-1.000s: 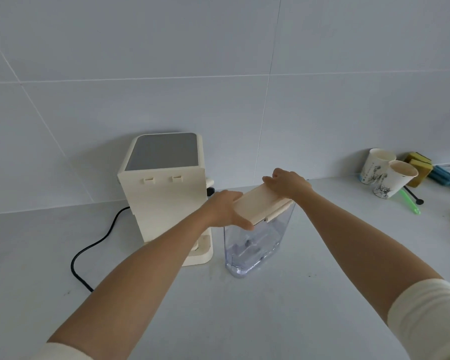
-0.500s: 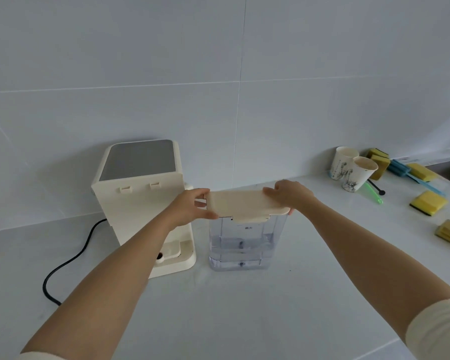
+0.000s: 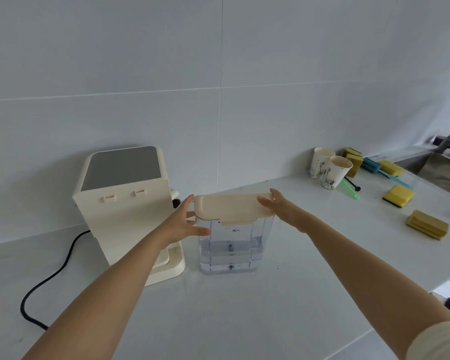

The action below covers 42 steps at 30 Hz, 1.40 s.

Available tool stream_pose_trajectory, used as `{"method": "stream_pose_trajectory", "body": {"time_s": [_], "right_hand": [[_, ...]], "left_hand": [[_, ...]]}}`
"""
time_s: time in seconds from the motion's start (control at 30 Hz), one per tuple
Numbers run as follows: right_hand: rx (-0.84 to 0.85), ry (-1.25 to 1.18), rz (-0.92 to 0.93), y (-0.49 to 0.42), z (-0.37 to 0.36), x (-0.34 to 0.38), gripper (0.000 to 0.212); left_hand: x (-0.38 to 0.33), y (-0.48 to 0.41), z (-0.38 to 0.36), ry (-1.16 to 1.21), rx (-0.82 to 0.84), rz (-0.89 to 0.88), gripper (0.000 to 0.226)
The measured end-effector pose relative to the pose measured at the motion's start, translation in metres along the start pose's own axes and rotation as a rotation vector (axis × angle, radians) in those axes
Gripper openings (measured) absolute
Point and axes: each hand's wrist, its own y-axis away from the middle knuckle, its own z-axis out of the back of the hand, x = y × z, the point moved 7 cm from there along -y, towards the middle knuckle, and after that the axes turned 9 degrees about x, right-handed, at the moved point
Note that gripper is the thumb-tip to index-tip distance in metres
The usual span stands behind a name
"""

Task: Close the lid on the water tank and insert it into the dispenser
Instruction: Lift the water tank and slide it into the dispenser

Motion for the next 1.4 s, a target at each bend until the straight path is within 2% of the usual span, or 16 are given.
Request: {"method": "stream_pose_trajectory", "body": {"time_s": [0.1,0.2,0.27,0.37,0.6,0.7,0.83,0.9,1.1,1.4], "right_hand": [[0.032,-0.156,0.059,0.002,-0.005,-0.009,0.08],[0.094,-0.212,0.126,0.007,-0.012,-0.013,0.085],[0.152,-0.164,0.166,0.006,-0.02,-0.016,0.08],[0.138,-0.104,0.136,0.001,-0.028,-0.023,0.077],[0.048,-0.116,0.195,-0.002,-0.026,-0.017,0.065],[0.065,-0.072,0.211,0.0,-0.027,-0.016,0.069],[0.071,-0.051,0.235,0.005,-0.031,-0.009,0.058],[0.06,-0.045,0.236,0.007,-0.03,-0.005,0.061],[0.096,-0.024,0.276,0.014,-0.035,0.024,0.063],[0.213,0.035,0.4,0.016,-0.072,0.089,0.049]], "left_hand": [[0.005,-0.006,-0.011,0.011,0.018,-0.01,0.1],[0.01,-0.013,-0.014,-0.024,-0.015,-0.001,0.094],[0.011,-0.015,-0.013,-0.057,-0.067,0.007,0.092],[0.008,-0.017,-0.014,-0.079,-0.118,-0.009,0.089],[0.008,-0.013,-0.015,-0.072,-0.102,0.001,0.087],[0.005,-0.009,-0.015,-0.118,-0.11,0.006,0.087],[0.003,0.002,-0.012,-0.129,-0.12,0.017,0.085],[0.0,0.009,-0.009,-0.137,-0.128,0.019,0.082],[-0.017,0.042,0.014,-0.162,-0.216,-0.007,0.072],[-0.008,0.102,0.06,-0.109,-0.369,0.033,0.074]]}}
